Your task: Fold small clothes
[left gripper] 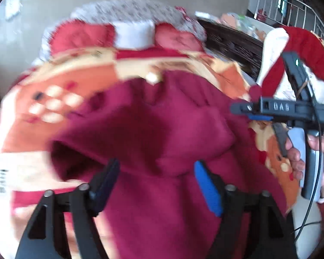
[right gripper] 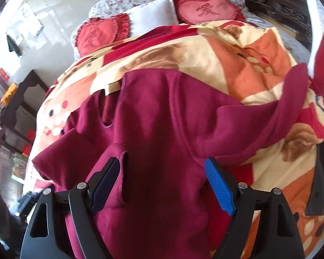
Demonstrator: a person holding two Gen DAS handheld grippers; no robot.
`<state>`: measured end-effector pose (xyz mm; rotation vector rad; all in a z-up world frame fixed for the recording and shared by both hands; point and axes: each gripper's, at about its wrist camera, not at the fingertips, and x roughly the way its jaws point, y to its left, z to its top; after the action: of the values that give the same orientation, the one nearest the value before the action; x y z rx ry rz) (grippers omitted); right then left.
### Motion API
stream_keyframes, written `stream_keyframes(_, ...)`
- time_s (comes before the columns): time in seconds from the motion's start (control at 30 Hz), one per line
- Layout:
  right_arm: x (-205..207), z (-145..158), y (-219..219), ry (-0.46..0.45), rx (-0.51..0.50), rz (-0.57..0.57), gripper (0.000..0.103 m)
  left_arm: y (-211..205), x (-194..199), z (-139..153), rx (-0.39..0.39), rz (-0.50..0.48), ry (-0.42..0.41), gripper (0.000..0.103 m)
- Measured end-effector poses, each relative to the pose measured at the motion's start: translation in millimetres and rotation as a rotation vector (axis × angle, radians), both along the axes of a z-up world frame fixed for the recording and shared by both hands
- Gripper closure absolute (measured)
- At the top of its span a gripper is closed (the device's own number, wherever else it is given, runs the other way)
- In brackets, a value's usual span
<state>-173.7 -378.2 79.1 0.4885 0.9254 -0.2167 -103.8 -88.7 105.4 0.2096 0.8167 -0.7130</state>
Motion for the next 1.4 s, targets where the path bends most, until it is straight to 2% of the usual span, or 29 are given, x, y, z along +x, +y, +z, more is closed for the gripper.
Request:
stream_keyframes(0.17,19.0,-17.0,17.0,0.005,0.037,0.061,0.039,37.3,20.9,-2.2,0.09,0.132,-0.06,0.024)
stream_keyframes(0.23,32.6,-24.5,28.0,0.028,0.044,0.116,0.068,45.2,31.7,-11.2,0.128,0.182,-0.06,0.024)
stream_keyframes(0.27,38.3,-25.1,33.9,0.042,0.038,0.15,0.103,47.2,36.1,-17.1,0.147,0.202,-0.054,0.024)
stream_keyframes(0.3,40.5,-18.5,40.4,0.042,-0.009,0.164,0.103,49.3,41.7,-24.6,0.171,0.225,-0.043,0.024)
stream_keyframes(0.4,28.3,18.0,40.3,-0.078,-0.073,0.165,0.103,51.8,46.8,-39.8,0.191,0.266,-0.033,0.024)
stream_keyframes(0.47,12.6,49.6,26.6,-0.153,-0.118,0.126,0.103,51.2,53.2,-50.1,0.191,0.297,-0.017,0.024)
stream_keyframes(0.53,0.6,65.4,10.6,-0.179,-0.161,0.083,0.103,55.7,57.3,-56.5,0.17,0.321,0.015,0.024)
stream_keyframes(0.6,-3.7,65.7,-7.7,-0.146,-0.214,0.032,0.103,56.5,60.0,-61.3,0.153,0.332,0.039,0.024)
stream_keyframes(0.67,6.2,44.4,-27.5,-0.015,-0.271,-0.012,0.103,57.4,61.2,-64.7,0.141,0.336,0.065,0.024)
stream_keyframes(0.7,13.9,28.2,-34.8,0.083,-0.317,-0.047,0.102,57.2,61.4,-65.9,0.134,0.335,0.079,0.024)
stream_keyframes(0.73,17.8,20.0,-38.1,0.134,-0.356,-0.081,0.101,57.0,60.7,-66.5,0.132,0.334,0.084,0.024)
stream_keyframes(0.77,19.6,18.1,-38.3,0.141,-0.372,-0.102,0.101,57.1,59.5,-66.4,0.132,0.332,0.084,0.024)
stream_keyframes(0.8,21.2,22.1,-33.3,0.1,-0.345,-0.094,0.099,57.5,57.8,-65.5,0.133,0.329,0.077,0.024)
stream_keyframes(0.83,24.5,29.0,-23.4,0.036,-0.293,-0.054,0.096,58.2,56.6,-64.9,0.134,0.327,0.073,0.024)
stream_keyframes(0.87,32.7,36.3,-5.9,-0.029,-0.234,0.015,0.086,59.1,56.0,-64.4,0.134,0.326,0.074,0.024)
stream_keyframes(0.9,39.3,38.6,5.9,-0.057,-0.204,0.068,0.078,59.4,56.9,-64.0,0.135,0.326,0.08,0.024)
stream_keyframes(0.97,70.2,39.9,52.6,-0.088,-0.125,0.251,0.076,62.1,56.5,-61.5,0.129,0.329,0.088,0.024)
stream_keyframes(1.0,89.0,36.9,79.3,-0.085,-0.087,0.342,0.076,64.7,54.8,-59.0,0.127,0.336,0.087,0.024)
stream_keyframes(1.1,131.1,18.4,136.3,-0.058,-0.027,0.51,0.076,72.6,50.8,-53.8,0.142,0.369,0.08,0.024)
stream_keyframes(1.17,158.0,-3.3,173.4,0.0,-0.041,0.567,0.076,78.8,49.1,-51.3,0.146,0.396,0.081,0.024)
stream_keyframes(1.27,185.7,-33.0,196.3,0.09,-0.057,0.607,0.076,89.6,49.2,-51.5,0.129,0.423,0.128,0.024)
stream_keyframes(1.33,198.3,-46.6,204.1,0.121,-0.086,0.627,0.1,95.7,49.0,-52.2,0.12,0.439,0.16,0.024)
stream_keyframes(1.4,200.4,-43.5,211.2,0.088,-0.12,0.625,0.103,100.3,47.9,-52.3,0.111,0.452,0.18,0.024)
